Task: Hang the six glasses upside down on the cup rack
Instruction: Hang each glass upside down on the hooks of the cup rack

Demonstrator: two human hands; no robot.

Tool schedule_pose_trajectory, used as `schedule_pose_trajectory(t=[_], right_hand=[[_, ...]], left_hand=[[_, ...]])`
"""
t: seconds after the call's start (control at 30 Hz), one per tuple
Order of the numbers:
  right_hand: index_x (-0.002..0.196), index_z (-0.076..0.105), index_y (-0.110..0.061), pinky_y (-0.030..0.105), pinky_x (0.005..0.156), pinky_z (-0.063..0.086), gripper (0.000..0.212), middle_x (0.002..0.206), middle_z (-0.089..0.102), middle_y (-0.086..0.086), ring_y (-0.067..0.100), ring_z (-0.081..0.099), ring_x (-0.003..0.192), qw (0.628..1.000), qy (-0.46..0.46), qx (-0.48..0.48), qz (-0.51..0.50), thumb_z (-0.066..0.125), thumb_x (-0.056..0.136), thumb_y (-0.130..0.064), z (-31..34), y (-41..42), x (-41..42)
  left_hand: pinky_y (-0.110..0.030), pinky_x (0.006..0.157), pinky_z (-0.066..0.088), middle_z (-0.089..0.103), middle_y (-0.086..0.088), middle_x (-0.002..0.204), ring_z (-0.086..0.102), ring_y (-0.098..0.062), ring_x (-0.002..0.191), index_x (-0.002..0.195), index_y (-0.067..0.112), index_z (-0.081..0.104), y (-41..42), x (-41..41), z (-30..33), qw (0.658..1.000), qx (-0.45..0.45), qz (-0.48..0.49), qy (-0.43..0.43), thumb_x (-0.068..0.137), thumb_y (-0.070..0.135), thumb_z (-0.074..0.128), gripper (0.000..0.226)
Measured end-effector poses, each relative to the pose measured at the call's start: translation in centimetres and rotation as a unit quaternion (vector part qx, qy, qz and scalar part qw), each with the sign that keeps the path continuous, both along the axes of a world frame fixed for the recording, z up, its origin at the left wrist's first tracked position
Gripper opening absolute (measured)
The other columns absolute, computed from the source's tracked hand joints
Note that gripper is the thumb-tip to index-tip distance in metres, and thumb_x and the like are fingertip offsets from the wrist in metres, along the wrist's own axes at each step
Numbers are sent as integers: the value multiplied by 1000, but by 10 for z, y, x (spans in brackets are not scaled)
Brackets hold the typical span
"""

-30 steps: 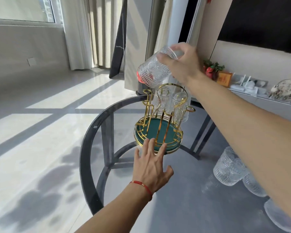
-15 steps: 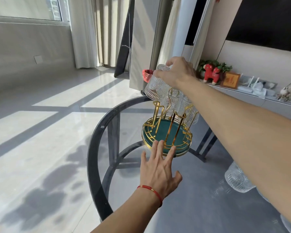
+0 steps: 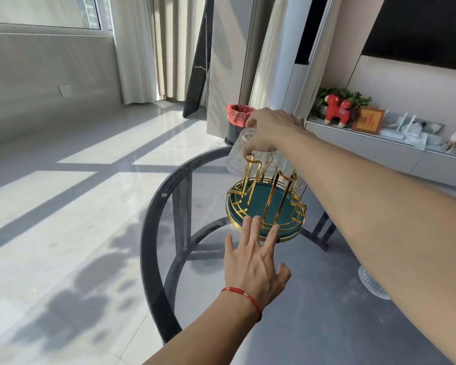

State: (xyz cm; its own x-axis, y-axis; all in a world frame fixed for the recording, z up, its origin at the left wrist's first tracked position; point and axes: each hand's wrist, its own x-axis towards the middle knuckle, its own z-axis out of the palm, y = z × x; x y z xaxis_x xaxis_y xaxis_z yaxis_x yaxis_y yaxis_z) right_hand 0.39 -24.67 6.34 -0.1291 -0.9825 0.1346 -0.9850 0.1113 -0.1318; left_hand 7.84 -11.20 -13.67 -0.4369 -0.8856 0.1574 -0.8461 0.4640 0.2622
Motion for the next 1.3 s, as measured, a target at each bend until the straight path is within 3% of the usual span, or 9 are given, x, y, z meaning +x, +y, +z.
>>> schedule_pose_trajectory(t=[0.27, 0.4, 0.5, 0.57, 0.7, 0.93, 1.1, 1.2, 1.3], right_hand=[[142, 57, -32, 57, 115, 21, 54, 141, 59, 8, 36, 45, 135, 996, 75, 24, 34, 68, 91, -45, -2, 4, -5], [140, 59, -27, 49, 113, 25, 45, 145, 58, 6, 31, 41, 139, 993, 50, -47, 99, 57, 96, -33, -16, 31, -22], [142, 58, -19, 47, 121, 22, 49, 154, 50, 6, 27, 37, 145, 980, 15, -129, 149, 58, 93, -24, -30, 72, -38], [140, 59, -15, 48, 121, 25, 49, 156, 47, 8, 28, 37, 146, 974, -14, -164, 155, 60, 91, -19, -42, 108, -50], [129, 64, -15, 47, 112, 37, 42, 140, 57, 5, 26, 50, 132, 971, -94, -173, 133, 62, 88, -12, -71, 186, -74], [113, 71, -10, 37, 100, 47, 34, 119, 66, 3, 24, 62, 114, 959, -114, -246, 87, 67, 82, 2, -116, 298, -127], [108, 73, -14, 44, 102, 43, 27, 117, 68, 2, 28, 59, 115, 948, -64, -310, -3, 68, 82, -12, -121, 343, -173], [127, 67, -17, 52, 108, 33, 54, 138, 55, 12, 37, 43, 132, 950, -56, -259, -162, 81, 75, -22, -126, 358, -195], [155, 32, -21, 45, 113, 28, 95, 157, 29, 13, 33, 25, 146, 934, -196, -170, -247, 83, 76, -34, -135, 371, -212]], left_hand=[[-62, 121, 19, 5, -10, 170, -4, -30, 157, 159, 34, 12, 0, 1, 2, 1000, 4, -4, -7, 93, 61, 46, 79], [-61, 119, 26, 9, -11, 169, 1, -32, 156, 158, 32, 14, 0, 0, 4, 1000, -4, -2, -10, 91, 59, 47, 79], [-56, 118, 31, 15, -14, 168, 8, -33, 155, 158, 28, 20, 5, -1, 10, 1000, -4, 4, 0, 88, 57, 49, 82], [-50, 112, 39, 31, -15, 160, 24, -33, 149, 152, 23, 34, 10, -3, 17, 999, -32, -14, 35, 83, 52, 53, 77], [-50, 97, 46, 52, -13, 136, 48, -32, 122, 135, 14, 56, 26, -12, 34, 968, -69, -173, 169, 76, 29, 61, 61], [-53, 106, 41, 47, -12, 147, 42, -30, 137, 145, 18, 49, 59, -32, 49, 945, -32, -253, 204, 76, 24, 65, 71], [-54, 117, 27, 26, -12, 164, 20, -38, 151, 152, 27, 40, 83, -45, 42, 953, -121, -255, 107, 75, 37, 66, 82], [-55, 120, 25, 19, -9, 167, 15, -35, 154, 156, 32, 32, 95, -49, 33, 955, -110, -262, 83, 79, 41, 66, 85], [-56, 117, 30, 25, -5, 164, 21, -30, 151, 155, 31, 34, 100, -52, 31, 953, -54, -267, 133, 80, 38, 70, 83]])
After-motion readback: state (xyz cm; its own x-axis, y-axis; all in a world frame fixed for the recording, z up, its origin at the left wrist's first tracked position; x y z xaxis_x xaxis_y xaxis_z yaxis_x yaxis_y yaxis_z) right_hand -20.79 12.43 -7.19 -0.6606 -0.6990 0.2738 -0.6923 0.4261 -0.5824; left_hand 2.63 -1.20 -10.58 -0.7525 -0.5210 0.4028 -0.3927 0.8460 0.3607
